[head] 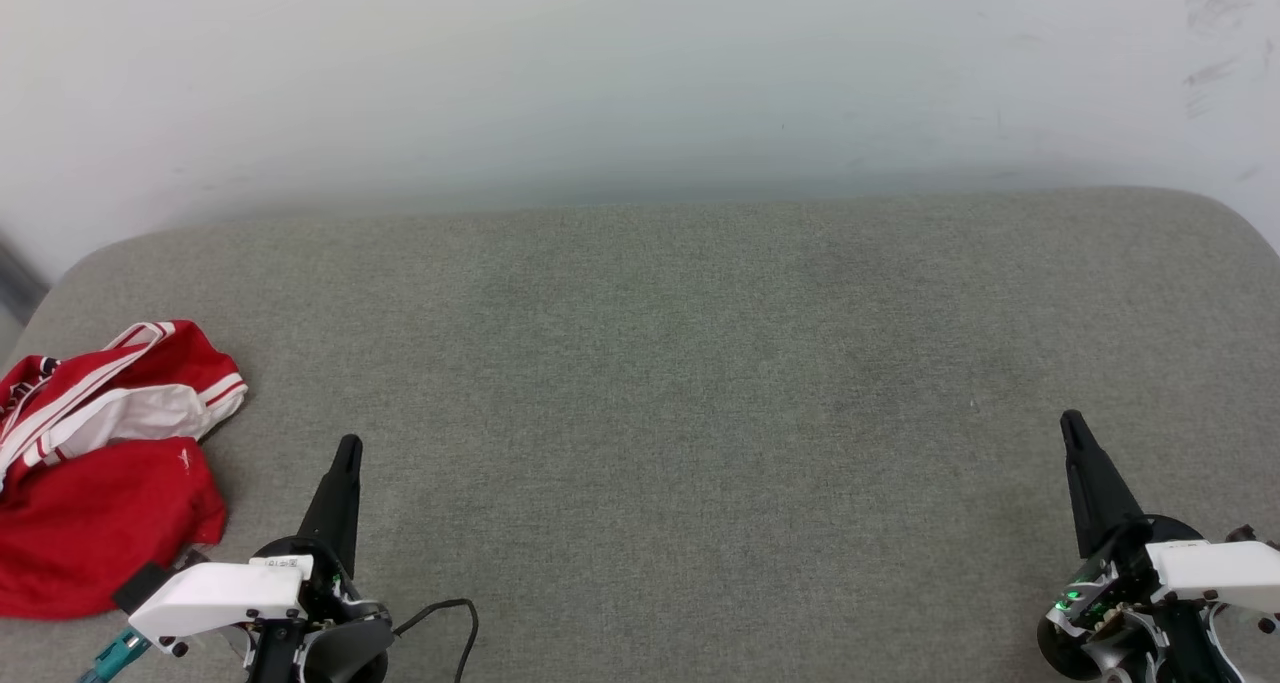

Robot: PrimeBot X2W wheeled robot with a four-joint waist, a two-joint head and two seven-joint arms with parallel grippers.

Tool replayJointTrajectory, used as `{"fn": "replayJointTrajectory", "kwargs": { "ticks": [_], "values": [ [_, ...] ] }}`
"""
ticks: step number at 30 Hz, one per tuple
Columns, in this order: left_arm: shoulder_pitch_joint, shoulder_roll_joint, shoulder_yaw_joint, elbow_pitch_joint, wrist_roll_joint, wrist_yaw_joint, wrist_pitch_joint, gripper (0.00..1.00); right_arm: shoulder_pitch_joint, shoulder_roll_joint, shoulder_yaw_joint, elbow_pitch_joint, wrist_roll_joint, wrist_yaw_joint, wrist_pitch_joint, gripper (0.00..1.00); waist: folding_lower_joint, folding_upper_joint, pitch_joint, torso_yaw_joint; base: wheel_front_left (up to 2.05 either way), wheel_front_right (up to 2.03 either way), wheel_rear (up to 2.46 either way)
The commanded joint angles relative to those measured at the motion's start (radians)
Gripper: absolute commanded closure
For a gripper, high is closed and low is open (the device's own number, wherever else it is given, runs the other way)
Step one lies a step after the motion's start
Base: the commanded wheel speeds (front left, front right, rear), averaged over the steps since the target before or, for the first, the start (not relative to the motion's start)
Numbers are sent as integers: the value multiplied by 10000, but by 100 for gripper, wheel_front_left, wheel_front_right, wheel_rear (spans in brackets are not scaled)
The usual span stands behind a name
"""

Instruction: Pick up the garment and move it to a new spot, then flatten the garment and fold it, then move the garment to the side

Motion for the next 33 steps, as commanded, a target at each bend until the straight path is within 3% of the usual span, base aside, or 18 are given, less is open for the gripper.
{"fn": "replayJointTrajectory", "kwargs": {
  "ticks": [1, 22, 23, 33],
  "values": [
    [-60, -3, 8, -7, 0, -42, -7, 100, -106, 26, 1, 7, -56, -1, 11, 100, 0, 0, 0, 0, 0, 0, 0],
    [-60, -3, 6, -7, 0, -42, -7, 100, -105, 26, 5, 6, -51, 0, 7, 100, 0, 0, 0, 0, 0, 0, 0],
    [-2, 0, -8, -2, -1, 0, -1, 0, -1, 0, 2, -2, -1, 2, -2, 0, 0, 0, 0, 0, 0, 0, 0],
    [-64, -10, -430, -149, 31, 5, -392, 0, 2, 7, 222, -98, -111, 0, -348, 0, 0, 0, 11, 0, 0, 0, 0]
  ]
}}
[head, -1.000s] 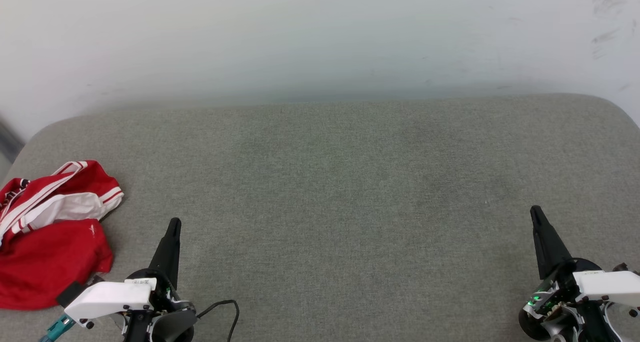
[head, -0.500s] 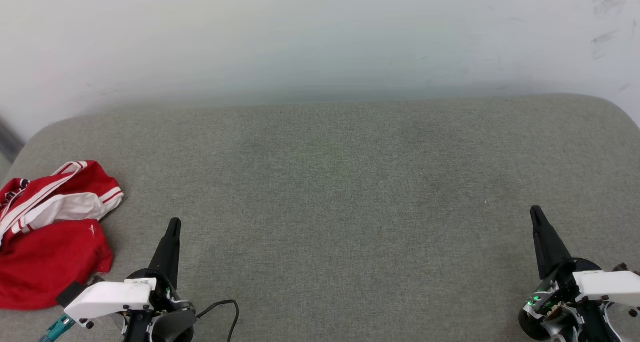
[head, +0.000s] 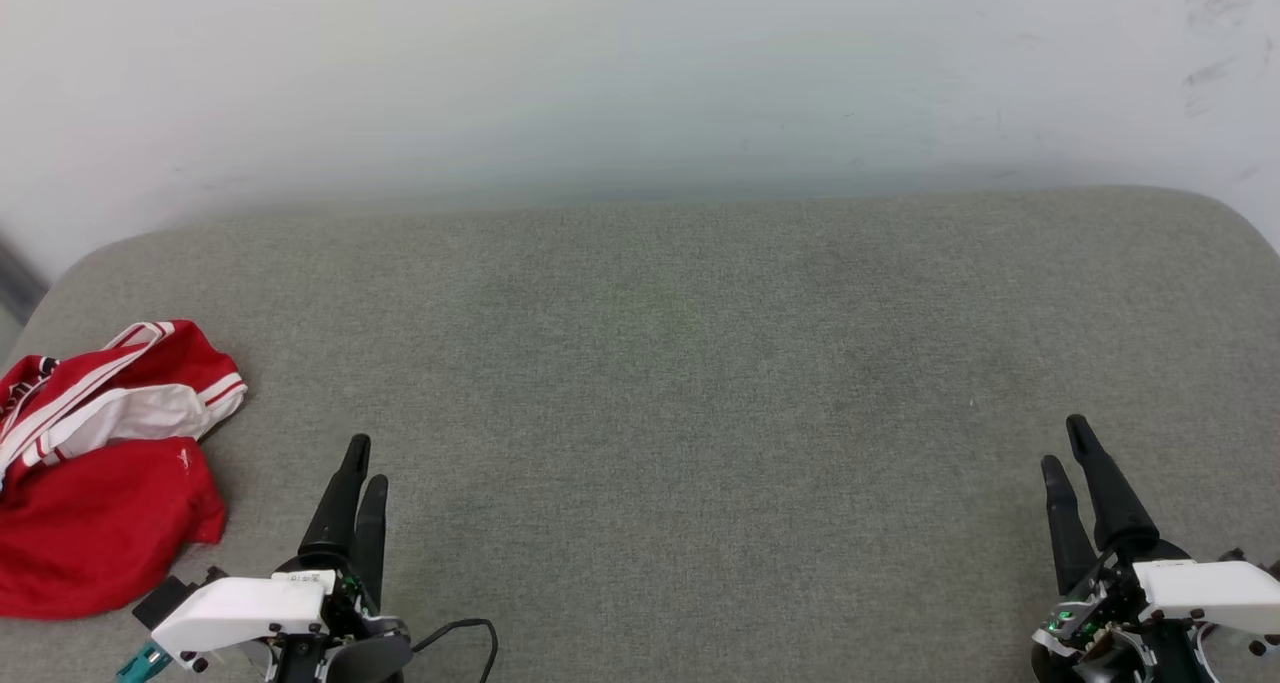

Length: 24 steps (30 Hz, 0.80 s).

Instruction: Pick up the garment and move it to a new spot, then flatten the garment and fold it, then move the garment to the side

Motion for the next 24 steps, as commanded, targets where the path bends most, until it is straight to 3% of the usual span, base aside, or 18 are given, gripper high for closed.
{"fn": "replayJointTrajectory", "kwargs": {
  "ticks": [1, 24],
  "values": [
    [-323, 31, -126, -283, 45, -11, -121, 0, -281, -10, 77, -256, -91, 2, -123, 0, 0, 0, 1, -1, 0, 0, 0],
    [-371, 110, -894, -1677, 1065, -19, -1121, 0, -555, -312, 770, -937, -977, 2, -1140, 0, 0, 0, 18, 9, 0, 0, 0]
  ]
}}
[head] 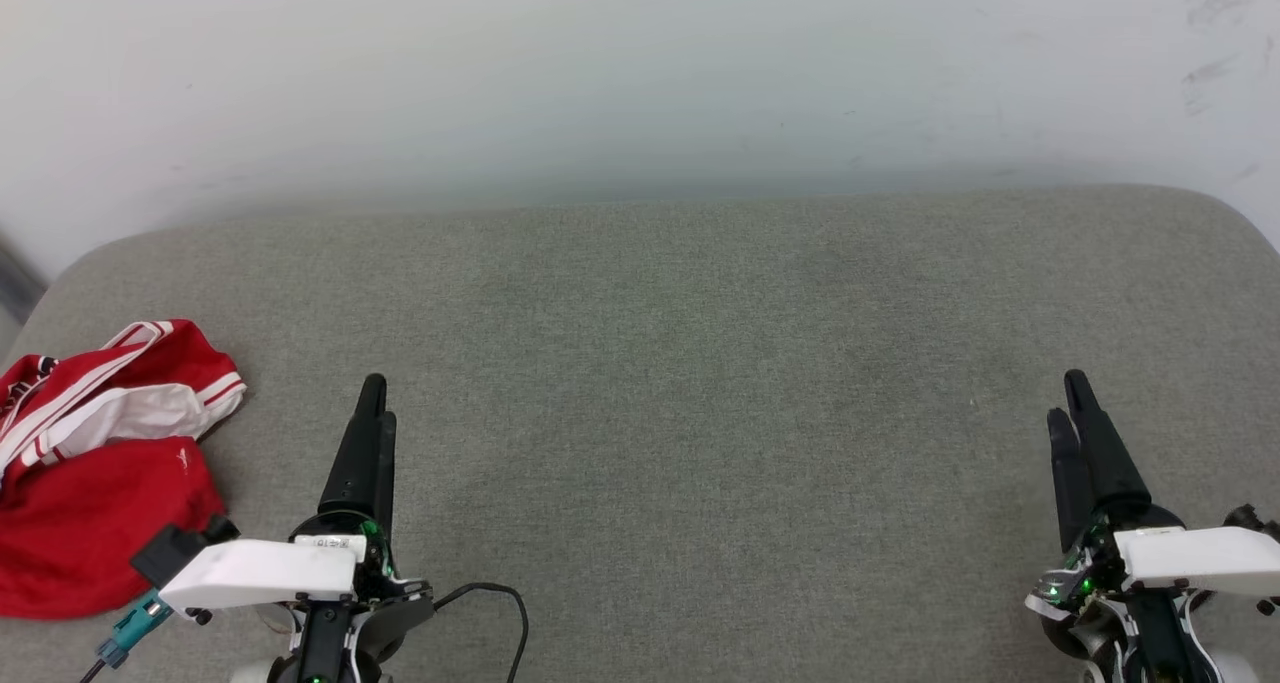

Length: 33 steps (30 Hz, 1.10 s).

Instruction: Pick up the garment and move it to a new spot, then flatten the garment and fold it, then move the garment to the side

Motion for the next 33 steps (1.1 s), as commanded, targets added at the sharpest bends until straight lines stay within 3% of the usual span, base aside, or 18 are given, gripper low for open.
{"fn": "replayJointTrajectory", "kwargs": {
  "ticks": [1, 7, 8, 14, 33],
  "values": [
    [-282, 82, -60, -259, 211, -19, -94, 0, -337, -138, 56, -215, -233, 2, -86, 0, 0, -1, 0, 3, 0, 0, 0],
    [-304, 171, -232, -542, 1500, -22, -311, 0, -446, -219, 94, -331, -1851, 3, -319, 0, 0, -1, -5, 2, 0, 0, 0],
    [-305, 163, -261, -696, 2171, -23, -420, 0, -481, -235, 135, -409, -2917, 3, -425, 0, 0, -1, -8, 2, 0, 0, 0],
    [-258, 148, -372, -881, 3173, -25, -623, 0, -524, -229, 298, -538, -4864, 3, -624, 0, 0, -1, -14, -2, 0, 0, 0],
    [-174, 652, -889, -825, 6989, -32, -1180, 0, -504, -198, 520, -724, -9009, 3, -843, 0, 0, -1, -72, -38, 0, 0, 0]
  ]
}}
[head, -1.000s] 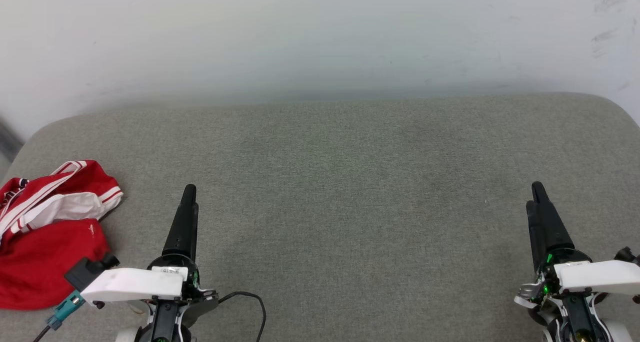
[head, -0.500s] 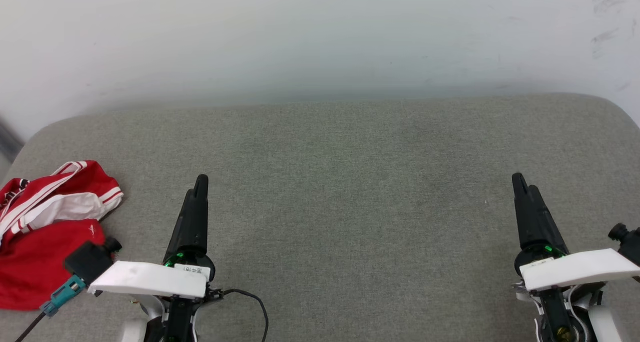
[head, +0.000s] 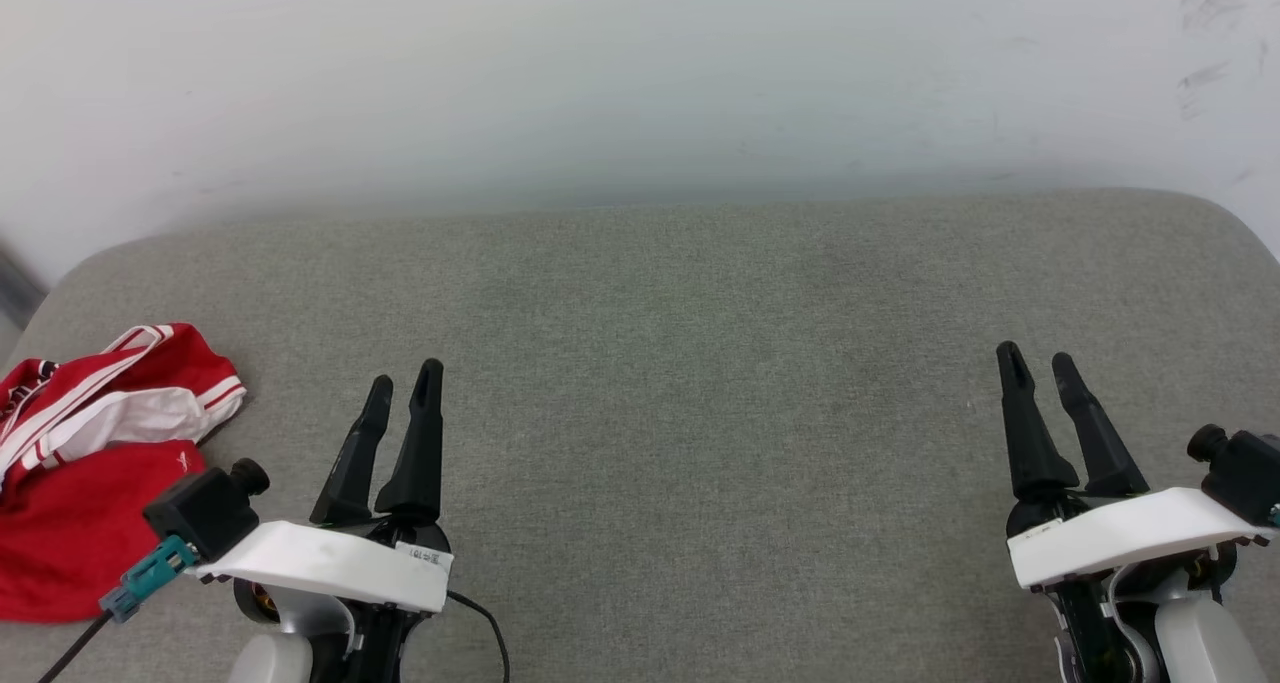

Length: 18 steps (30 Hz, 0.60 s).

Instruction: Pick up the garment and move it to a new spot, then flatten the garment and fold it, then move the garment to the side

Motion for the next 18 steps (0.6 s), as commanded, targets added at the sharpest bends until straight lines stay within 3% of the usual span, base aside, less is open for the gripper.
{"fn": "replayJointTrajectory", "kwargs": {
  "ticks": [1, 18],
  "values": [
    [-163, 109, -38, -70, 434, -29, -84, 0, -177, -33, 14, -175, -414, 0, 55, 0, 0, 0, -3, -11, 0, 0, 0],
    [1, 281, 111, 356, 3771, -30, -510, 0, 18, 110, -96, -464, -3343, 0, 546, 0, 0, 0, -48, -86, 0, 0, 0]
  ]
}}
